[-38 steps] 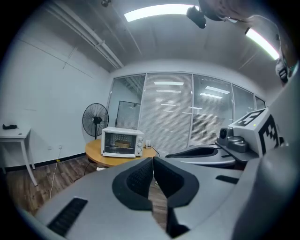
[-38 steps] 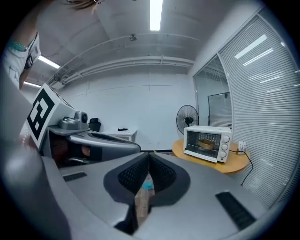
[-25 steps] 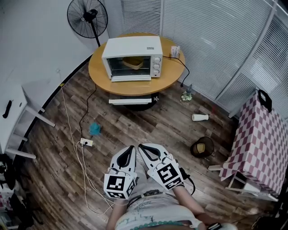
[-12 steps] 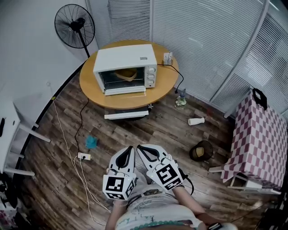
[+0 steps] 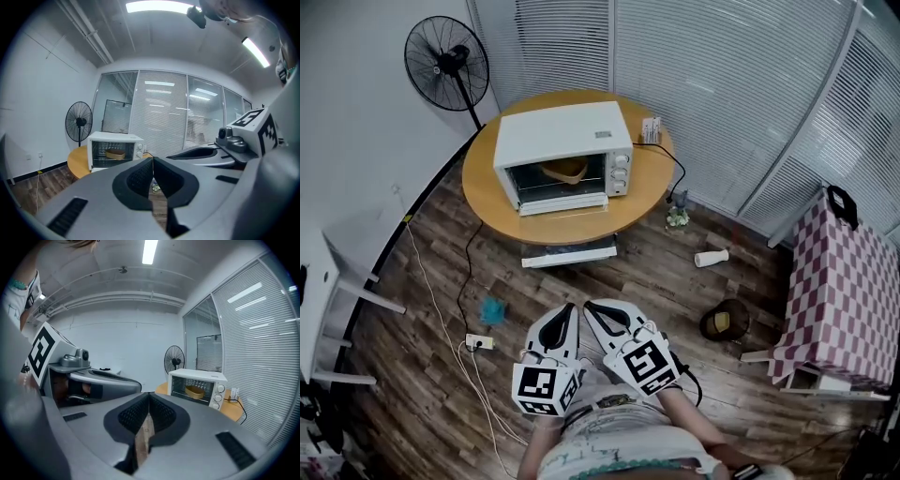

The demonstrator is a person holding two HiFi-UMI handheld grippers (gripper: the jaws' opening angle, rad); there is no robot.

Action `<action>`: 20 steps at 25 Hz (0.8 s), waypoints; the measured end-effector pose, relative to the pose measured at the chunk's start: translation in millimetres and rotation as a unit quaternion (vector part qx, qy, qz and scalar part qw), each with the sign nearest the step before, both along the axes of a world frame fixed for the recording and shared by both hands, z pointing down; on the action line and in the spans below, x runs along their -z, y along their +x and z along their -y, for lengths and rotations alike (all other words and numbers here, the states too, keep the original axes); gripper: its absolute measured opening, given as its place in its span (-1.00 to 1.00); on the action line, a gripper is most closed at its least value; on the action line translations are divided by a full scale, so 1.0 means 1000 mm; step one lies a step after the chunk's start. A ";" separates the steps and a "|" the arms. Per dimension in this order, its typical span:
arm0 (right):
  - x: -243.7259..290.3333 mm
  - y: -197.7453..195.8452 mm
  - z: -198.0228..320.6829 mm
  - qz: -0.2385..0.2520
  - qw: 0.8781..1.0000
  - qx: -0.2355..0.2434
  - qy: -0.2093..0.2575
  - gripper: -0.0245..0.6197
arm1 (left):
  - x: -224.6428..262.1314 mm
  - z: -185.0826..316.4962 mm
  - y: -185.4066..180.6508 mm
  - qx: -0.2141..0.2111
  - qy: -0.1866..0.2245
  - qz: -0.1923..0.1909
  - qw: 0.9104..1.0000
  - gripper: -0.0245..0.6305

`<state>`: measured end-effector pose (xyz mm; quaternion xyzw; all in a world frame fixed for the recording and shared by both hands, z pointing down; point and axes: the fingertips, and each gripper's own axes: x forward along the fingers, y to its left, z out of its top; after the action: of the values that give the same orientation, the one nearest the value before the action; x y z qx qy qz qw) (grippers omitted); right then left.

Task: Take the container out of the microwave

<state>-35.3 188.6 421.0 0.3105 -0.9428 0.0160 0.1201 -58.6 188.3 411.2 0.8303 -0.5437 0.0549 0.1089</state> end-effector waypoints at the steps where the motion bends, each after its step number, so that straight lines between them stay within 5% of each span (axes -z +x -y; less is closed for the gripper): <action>1: 0.000 -0.003 0.003 0.001 1.000 -0.002 0.000 -0.94 | 0.000 0.003 -0.002 -0.003 0.000 0.000 1.000 -0.88; 11: -0.004 -0.030 0.021 0.001 1.000 -0.018 -0.004 -0.94 | -0.005 0.017 -0.029 -0.023 0.002 0.024 0.999 -0.88; 20: -0.010 -0.060 0.019 -0.026 1.000 -0.006 -0.001 -0.94 | -0.017 0.011 -0.052 -0.030 -0.015 -0.006 0.999 -0.88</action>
<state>-95.6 169.6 431.2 0.3161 -0.9376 0.0099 0.1446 -110.6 176.8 428.6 0.8446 -0.5175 0.0613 0.1226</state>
